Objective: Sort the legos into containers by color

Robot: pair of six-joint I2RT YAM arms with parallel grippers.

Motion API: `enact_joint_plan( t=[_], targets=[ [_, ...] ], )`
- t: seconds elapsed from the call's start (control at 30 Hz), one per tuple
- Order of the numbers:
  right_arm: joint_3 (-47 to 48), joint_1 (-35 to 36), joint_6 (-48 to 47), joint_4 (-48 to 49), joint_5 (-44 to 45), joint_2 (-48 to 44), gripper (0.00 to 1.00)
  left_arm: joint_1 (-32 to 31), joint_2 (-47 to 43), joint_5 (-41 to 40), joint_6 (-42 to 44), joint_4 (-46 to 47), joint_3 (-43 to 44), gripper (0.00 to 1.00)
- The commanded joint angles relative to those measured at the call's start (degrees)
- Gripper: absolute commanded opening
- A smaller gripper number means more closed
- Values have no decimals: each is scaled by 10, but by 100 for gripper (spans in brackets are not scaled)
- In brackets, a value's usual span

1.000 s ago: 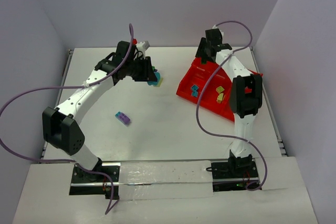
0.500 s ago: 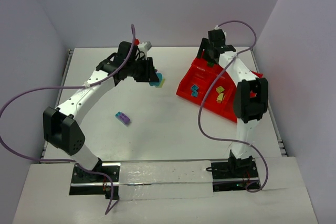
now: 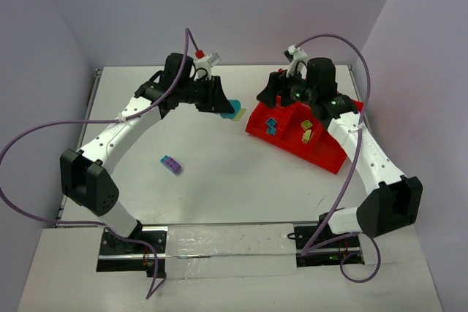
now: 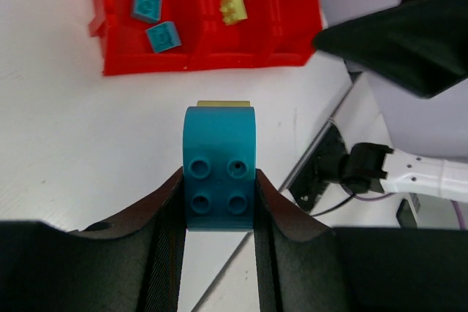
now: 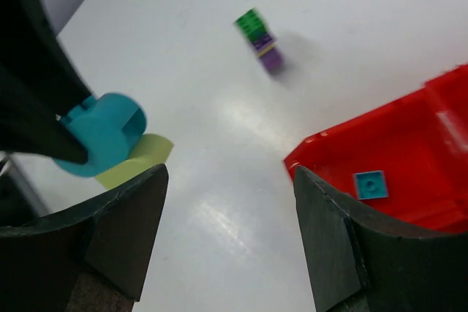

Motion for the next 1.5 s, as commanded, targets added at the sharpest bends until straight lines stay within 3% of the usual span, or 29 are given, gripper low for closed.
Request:
enact_joint_plan(
  t=[0.0,0.13,0.4,0.63,1.03,1.47],
  targets=[
    [-34,-7,-18,-6,-176,-19,78,18,-17,149,-6,98,8,0],
    [-36,-12,9,3,-286,-25,80,47,-31,249,19,135,-3,0],
    [-27,-12,81,69,-415,-18,83,52,-20,273,43,153,18,0],
    [-26,-12,131,118,-422,0,84,51,-25,295,7,207,4,0],
    [-12,-6,232,259,-445,33,84,51,-30,309,5,206,7,0],
    [-6,7,316,364,-483,68,68,51,-47,316,-1,207,0,0]
  ],
)
